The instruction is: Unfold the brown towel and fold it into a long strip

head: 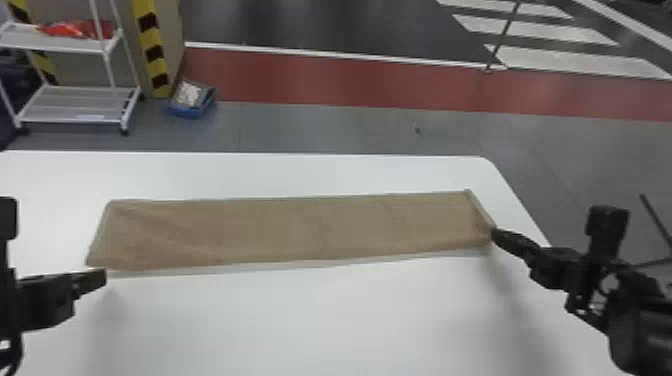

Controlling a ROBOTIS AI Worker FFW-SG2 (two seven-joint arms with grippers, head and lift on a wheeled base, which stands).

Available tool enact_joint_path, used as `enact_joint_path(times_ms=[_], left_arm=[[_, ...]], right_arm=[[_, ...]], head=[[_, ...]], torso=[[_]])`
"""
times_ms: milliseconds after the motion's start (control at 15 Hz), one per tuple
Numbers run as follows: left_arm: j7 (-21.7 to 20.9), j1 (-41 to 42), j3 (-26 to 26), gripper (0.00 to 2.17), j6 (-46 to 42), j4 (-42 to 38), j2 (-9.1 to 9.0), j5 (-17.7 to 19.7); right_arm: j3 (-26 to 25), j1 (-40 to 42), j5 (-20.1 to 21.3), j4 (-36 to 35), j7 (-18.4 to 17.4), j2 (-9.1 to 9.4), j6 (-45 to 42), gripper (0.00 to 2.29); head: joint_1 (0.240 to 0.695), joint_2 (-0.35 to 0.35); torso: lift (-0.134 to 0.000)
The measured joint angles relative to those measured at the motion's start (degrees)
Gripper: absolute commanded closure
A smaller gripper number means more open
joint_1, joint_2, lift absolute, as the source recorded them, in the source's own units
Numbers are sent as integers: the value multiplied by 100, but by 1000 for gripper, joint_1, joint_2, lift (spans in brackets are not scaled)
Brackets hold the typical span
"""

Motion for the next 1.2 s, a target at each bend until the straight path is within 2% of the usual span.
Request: enact_joint_path(times_ms=[133, 200, 267, 467, 667, 733, 933, 1000, 1067, 1200], left_arm=[[86, 62, 35, 1393, -60, -100, -15, 60], [218, 113, 5, 1322, -400, -109, -35, 66], [286, 168, -55, 805, -831, -74, -42, 48], [276, 160, -193, 748, -1593, 271, -11, -35], [226, 23, -240, 755, -1673, 675, 4, -177], [210, -12, -246, 788, -1676, 785, 7, -247], [39, -44, -247, 1916, -1603, 872, 9, -345], [6, -43, -238, 1932, -1544, 844, 9, -339], [-113, -43, -210, 2064, -1438, 804, 9, -322], [-405, -44, -86, 2064, -1113, 689, 9, -170]], right_arm=[[-72, 60, -93, -67, 24, 0, 0, 1693], [-94, 75, -109, -78, 25, -3, 0, 1693], [-107, 83, -112, -79, 24, -7, 0, 1693], [-124, 88, -110, -75, 23, -6, 0, 1693], [-132, 85, -109, -73, 23, -3, 0, 1693], [-132, 82, -108, -73, 23, -1, 0, 1693], [-116, 59, -106, -54, 20, 14, 0, 1693], [-108, 40, -102, -38, 15, 20, 0, 1693], [-101, 19, -96, -23, 14, 21, 0, 1690], [-107, -4, -93, -7, 14, 21, 0, 1690]], head=[[695, -189], [695, -187], [695, -185], [695, -185], [695, -179], [695, -176], [695, -175], [695, -175], [695, -178], [695, -187]], torso=[[-123], [-123], [-123], [-123], [-123], [-123], [-123], [-123], [-123], [-123]])
